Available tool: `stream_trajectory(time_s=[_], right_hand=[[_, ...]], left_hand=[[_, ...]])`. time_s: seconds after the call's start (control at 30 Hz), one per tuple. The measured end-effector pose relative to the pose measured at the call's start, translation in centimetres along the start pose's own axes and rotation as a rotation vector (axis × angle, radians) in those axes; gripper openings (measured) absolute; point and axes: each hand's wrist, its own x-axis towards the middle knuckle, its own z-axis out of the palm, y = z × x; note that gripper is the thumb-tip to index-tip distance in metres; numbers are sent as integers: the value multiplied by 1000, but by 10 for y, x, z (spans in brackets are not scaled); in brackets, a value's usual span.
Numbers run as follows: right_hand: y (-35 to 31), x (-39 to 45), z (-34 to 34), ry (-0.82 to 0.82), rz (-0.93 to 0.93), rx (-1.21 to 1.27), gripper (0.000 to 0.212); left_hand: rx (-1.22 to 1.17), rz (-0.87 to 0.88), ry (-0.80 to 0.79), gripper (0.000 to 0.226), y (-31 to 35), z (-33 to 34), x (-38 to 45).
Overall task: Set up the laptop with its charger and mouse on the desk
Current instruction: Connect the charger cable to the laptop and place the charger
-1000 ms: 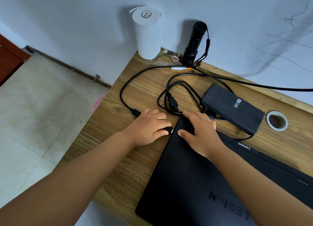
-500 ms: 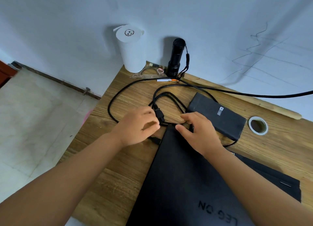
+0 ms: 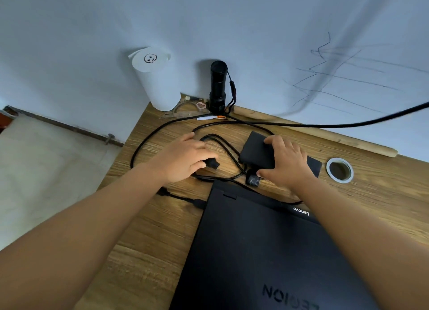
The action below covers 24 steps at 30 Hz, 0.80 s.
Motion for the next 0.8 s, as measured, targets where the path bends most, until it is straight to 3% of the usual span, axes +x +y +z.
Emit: stream_trajectory(time_s=[0.13,0.23,0.53,0.8], right_hand=[[3,-1,-8,-57,-26,39,96],[6,-10,-10,-88,-85,46,102],[15,-31,-22,-41,-198,299,86],[23,-34,-27,18,-194,359,85]], left_hand=[[-121,-109,176,41,8,-13,10],[-227,-152,221,37,17,-24,22],[-278,-23,134,37,34,-26,35],[-323,57,259,35,47,-33,29]])
